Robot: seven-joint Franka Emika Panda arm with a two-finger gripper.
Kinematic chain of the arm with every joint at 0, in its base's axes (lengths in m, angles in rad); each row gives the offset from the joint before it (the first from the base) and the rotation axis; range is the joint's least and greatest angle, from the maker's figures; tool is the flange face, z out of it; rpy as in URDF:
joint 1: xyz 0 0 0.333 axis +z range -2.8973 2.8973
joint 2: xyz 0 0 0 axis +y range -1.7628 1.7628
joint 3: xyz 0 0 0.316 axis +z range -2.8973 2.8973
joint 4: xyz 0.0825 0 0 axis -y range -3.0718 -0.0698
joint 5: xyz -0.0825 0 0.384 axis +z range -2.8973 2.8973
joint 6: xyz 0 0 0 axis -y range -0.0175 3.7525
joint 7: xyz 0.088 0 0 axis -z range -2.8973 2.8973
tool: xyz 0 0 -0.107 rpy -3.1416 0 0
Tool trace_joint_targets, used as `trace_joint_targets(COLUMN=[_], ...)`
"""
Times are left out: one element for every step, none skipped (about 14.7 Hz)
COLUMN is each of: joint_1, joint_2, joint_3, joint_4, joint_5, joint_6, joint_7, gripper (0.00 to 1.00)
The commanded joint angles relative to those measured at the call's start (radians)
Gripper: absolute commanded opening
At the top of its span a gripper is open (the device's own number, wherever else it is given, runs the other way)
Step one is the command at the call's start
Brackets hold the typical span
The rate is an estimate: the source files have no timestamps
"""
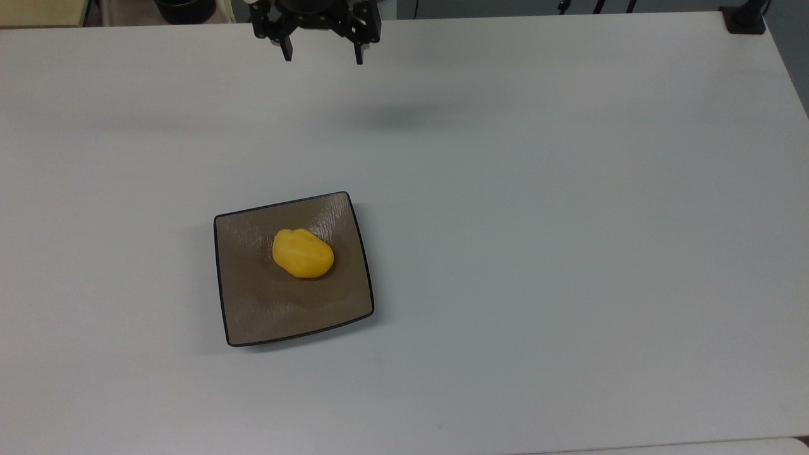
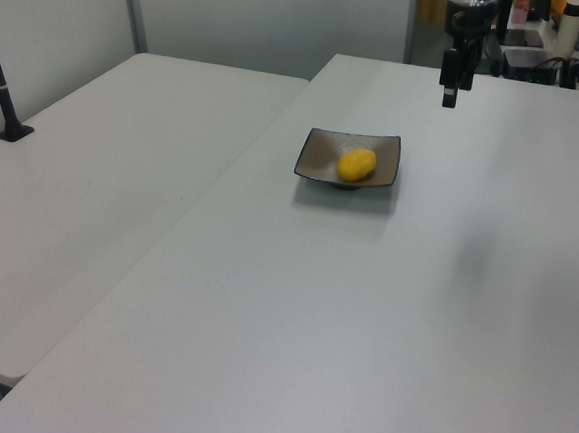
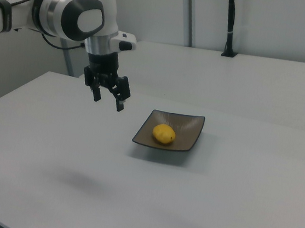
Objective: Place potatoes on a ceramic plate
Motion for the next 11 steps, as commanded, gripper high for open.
trace_joint_targets(joint_1=[0.017,0.017,0.017,0.014,0.014,0.012,0.012,0.012,0.012,0.017,0.017], joint_2=[-0.035,-0.035,-0.037,-0.037,-0.037,-0.037,-0.042,-0.043,-0.045,-0.043,-0.043], joint_3=[-0.015,-0.015,-0.015,-0.015,-0.016,-0.015,-0.015,-0.016,-0.016,-0.015,-0.015], joint_4=[-0.038,-0.039,-0.040,-0.038,-0.038,-0.038,-0.038,-0.039,-0.040,-0.040,-0.040], joint_5=[-0.004,-0.004,-0.006,-0.006,-0.012,-0.029,-0.033,-0.035,-0.046,-0.070,-0.070], joint_6=[0.012,0.006,0.006,0.012,0.012,0.008,0.006,0.004,0.007,0.012,0.011], joint_7=[-0.022,-0.023,-0.022,-0.017,-0.017,-0.013,-0.013,-0.011,-0.011,-0.011,-0.011], gripper=[1.00,1.00,1.00,1.00,1.00,1.00,1.00,1.00,1.00,1.00,1.00])
